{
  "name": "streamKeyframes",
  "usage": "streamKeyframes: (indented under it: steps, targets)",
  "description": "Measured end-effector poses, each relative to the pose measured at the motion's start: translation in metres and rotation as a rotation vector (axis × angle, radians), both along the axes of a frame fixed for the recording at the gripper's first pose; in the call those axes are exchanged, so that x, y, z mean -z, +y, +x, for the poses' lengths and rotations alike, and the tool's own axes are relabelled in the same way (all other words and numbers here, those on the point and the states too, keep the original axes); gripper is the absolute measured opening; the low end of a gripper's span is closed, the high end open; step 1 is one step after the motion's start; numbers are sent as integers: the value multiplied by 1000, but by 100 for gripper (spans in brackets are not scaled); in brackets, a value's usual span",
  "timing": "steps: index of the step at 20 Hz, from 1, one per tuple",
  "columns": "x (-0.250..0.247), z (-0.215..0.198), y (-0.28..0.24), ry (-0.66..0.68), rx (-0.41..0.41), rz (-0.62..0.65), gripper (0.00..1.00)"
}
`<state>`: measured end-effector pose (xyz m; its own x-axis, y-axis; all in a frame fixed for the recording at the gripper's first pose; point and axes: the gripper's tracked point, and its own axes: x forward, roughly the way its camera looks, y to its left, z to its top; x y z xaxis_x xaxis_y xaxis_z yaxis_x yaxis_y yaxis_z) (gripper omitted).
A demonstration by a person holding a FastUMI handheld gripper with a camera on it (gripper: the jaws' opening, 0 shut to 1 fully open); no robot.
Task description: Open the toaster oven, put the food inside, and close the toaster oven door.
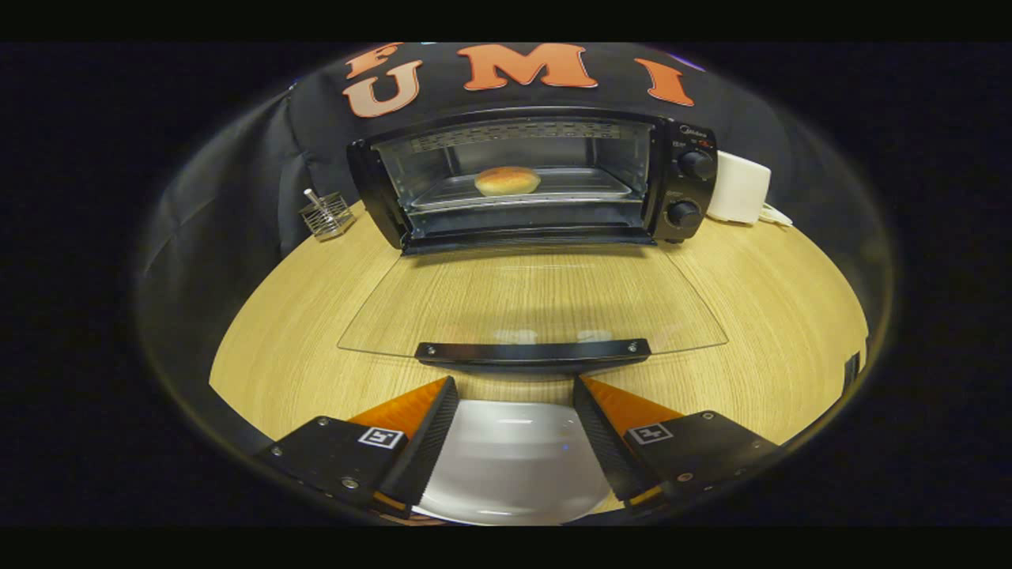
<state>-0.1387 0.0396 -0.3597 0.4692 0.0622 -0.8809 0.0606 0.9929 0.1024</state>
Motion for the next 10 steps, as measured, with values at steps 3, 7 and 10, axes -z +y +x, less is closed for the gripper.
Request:
streamKeyframes:
  steps: [3,7,10]
  targets:
    - [-1,2,-2,7,32,17,87]
    - [-5,5,-9,-6,83,-3,87]
    - [-24,11,-10,-59,98,-14,87]
